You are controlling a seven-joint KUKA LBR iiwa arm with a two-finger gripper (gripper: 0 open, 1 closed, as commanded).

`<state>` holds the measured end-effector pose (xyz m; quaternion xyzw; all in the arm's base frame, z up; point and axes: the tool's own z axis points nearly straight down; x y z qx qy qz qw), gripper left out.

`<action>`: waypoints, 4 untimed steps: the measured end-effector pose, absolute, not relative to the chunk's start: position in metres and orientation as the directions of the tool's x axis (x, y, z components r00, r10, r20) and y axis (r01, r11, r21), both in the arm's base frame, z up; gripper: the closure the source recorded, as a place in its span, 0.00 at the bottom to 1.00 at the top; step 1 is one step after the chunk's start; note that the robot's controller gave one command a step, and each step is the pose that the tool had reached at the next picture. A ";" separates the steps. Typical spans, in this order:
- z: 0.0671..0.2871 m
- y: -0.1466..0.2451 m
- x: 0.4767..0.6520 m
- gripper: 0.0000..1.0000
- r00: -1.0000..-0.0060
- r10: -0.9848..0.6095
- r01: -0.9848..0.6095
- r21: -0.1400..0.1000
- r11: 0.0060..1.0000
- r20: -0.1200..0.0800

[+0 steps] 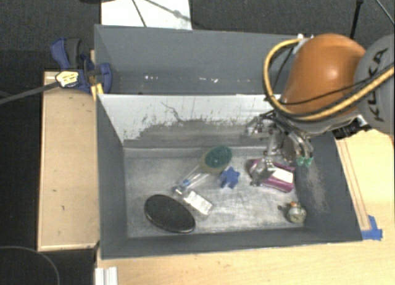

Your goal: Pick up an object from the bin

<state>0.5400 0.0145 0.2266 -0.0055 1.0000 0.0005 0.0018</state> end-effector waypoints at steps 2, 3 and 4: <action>0.088 0.018 0.582 0.00 -0.992 -0.120 -0.120 0.000 0.993 -0.026; 0.088 0.017 0.583 1.00 -0.993 -0.118 -0.118 -0.001 0.993 -0.028; 0.220 0.011 0.570 1.00 -0.983 -0.186 -0.186 -0.002 0.983 -0.009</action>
Offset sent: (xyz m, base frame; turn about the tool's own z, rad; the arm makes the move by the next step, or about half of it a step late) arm 0.0365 -0.0030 -0.1145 -0.0844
